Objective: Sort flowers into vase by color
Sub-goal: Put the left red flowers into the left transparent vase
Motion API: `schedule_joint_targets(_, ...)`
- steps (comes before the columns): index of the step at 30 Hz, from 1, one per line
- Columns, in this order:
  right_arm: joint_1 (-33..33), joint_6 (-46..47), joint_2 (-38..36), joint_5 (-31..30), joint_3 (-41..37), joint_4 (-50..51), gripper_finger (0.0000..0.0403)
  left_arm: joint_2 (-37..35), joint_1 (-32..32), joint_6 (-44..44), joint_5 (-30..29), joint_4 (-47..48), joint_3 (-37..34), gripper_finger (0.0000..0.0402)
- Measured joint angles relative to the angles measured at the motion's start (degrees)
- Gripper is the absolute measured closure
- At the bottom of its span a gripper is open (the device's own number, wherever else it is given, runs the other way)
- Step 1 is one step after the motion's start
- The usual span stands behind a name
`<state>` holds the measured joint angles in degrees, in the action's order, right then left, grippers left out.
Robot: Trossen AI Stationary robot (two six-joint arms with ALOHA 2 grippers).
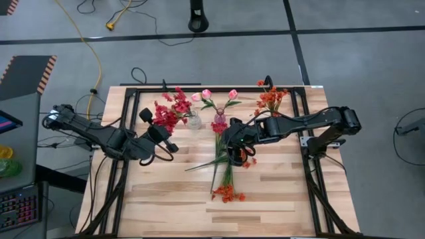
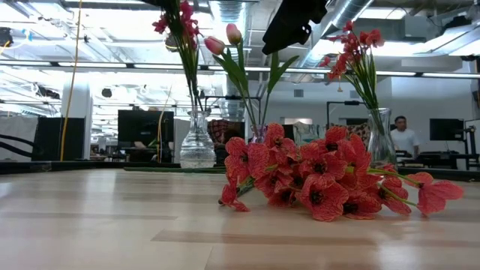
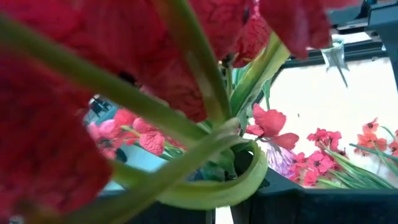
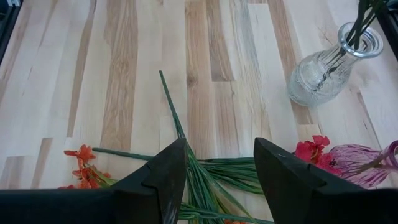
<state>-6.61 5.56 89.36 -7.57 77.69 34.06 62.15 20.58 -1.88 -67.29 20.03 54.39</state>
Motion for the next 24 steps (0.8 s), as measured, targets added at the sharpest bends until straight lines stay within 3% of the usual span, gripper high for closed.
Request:
schedule_joint_targets(12,0.00,0.00,0.00,0.00,0.00,-0.04,0.0191,0.02,-7.56,2.33,8.69,1.47,0.00,0.0400)
schedule_joint_targets(24,0.00,0.00,0.00,0.00,0.00,-0.13,0.0191,0.04,-14.06,13.64,18.31,9.22,0.00,0.0395)
